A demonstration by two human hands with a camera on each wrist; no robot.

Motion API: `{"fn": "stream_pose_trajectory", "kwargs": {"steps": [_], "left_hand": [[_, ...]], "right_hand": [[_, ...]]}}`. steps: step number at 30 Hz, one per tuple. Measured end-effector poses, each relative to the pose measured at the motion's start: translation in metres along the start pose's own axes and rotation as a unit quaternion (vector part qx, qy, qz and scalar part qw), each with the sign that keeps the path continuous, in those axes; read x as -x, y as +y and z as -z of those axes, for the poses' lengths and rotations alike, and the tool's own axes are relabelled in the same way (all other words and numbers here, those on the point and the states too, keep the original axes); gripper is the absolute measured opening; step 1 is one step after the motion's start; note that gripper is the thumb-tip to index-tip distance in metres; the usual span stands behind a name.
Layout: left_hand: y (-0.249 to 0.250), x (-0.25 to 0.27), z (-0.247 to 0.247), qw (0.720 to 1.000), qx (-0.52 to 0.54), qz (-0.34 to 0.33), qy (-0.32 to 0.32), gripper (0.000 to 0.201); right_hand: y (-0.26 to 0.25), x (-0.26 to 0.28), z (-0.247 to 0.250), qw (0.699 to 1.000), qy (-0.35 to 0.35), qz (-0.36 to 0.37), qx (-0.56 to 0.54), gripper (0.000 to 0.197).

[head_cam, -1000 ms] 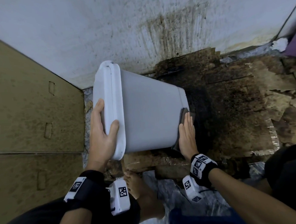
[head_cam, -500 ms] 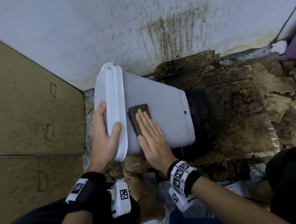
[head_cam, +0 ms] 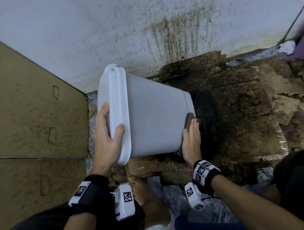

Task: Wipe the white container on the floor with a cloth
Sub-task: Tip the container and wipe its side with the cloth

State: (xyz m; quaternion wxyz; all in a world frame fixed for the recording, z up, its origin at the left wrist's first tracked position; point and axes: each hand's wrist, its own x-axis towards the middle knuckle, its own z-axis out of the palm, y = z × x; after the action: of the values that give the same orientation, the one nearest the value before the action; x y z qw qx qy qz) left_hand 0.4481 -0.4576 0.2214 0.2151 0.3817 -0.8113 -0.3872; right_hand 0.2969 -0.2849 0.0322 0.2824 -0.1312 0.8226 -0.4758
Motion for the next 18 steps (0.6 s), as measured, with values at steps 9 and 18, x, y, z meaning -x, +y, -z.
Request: {"fn": "stream_pose_trajectory", "kwargs": {"steps": [9,18], "left_hand": [[0.003,-0.001,-0.002,1.0,-0.013,-0.001,0.0,0.073],[0.001,0.001,-0.001,1.0,-0.018,0.004,-0.003,0.071]], "right_hand": [[-0.104,0.049,-0.027,0.995,-0.047,0.082,-0.015,0.065],[-0.122,0.066,-0.023,0.957,-0.125,0.261,-0.001,0.056]]}}
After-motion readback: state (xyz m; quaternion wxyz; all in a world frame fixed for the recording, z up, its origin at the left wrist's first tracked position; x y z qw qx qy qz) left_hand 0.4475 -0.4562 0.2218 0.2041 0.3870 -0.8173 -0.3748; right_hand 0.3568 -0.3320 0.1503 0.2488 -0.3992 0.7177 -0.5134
